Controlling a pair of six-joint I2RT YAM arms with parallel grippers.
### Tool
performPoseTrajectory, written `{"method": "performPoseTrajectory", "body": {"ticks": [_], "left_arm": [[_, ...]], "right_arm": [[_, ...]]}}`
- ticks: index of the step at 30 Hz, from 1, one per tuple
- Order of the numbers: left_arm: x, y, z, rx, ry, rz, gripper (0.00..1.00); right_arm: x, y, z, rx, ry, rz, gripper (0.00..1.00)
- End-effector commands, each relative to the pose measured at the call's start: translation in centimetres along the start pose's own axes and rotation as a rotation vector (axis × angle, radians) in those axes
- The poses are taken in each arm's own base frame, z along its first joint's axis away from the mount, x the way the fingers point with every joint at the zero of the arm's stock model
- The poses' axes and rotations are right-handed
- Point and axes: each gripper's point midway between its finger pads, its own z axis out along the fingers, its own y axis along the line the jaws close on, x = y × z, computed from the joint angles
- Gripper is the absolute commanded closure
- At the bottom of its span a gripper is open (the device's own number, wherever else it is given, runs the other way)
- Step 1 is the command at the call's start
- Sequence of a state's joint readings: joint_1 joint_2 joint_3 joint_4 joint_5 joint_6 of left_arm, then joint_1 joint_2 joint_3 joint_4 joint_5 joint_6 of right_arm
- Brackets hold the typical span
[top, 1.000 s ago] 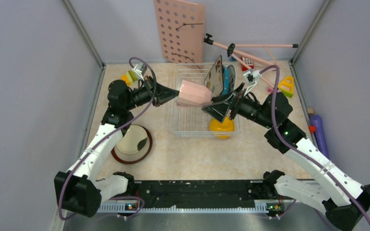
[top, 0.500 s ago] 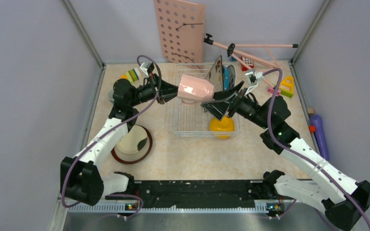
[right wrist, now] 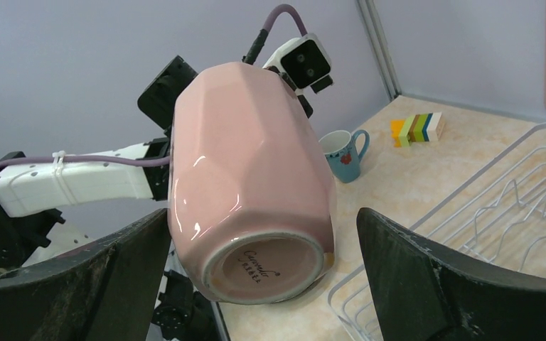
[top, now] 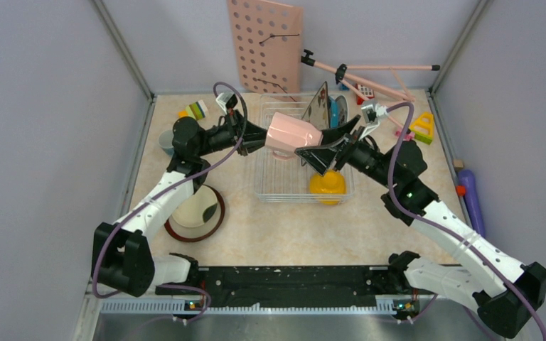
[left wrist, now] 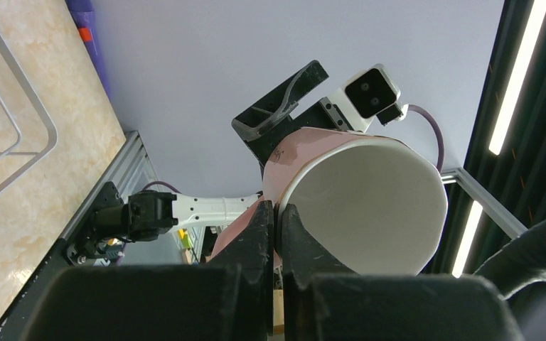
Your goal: Load the mixed dishes into the dish rack
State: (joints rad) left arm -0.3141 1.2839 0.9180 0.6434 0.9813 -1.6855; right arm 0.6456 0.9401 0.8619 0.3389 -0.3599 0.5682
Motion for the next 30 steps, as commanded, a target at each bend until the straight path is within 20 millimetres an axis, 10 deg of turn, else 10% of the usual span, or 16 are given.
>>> {"method": "performPoseTrajectory", "body": {"ticks": [1, 9, 15, 21, 30], "left_arm": [[0.9, -3.1, -0.2, 0.086, 0.025, 0.095, 1.00], [0.9, -2.2, -0.1, 0.076, 0.043, 0.056, 1.00], [0.3, -1.7, 0.0, 0.065, -0.009, 0.070, 1.00], [-0.6, 0.4, -0.1, -0.062, -0.051, 0.134, 0.62], [-1.7, 4.3, -2.2, -0.254, -0.144, 0.165, 0.14]], "right_arm": [[-2.5, 1.0, 0.2, -0.054, -0.069, -0.050, 0.01], [-1.7, 2.2, 1.0, -0.159, -0.035, -0.038, 0.15], [-2.1, 1.7, 1.2, -0.131, -0.048, -0.040, 0.67], [-1.7, 0.3, 0.7, -0.037, -0.035, -0.033, 0.95], [-1.6, -0.9, -0.1, 0.048, -0.019, -0.036, 1.00]]}}
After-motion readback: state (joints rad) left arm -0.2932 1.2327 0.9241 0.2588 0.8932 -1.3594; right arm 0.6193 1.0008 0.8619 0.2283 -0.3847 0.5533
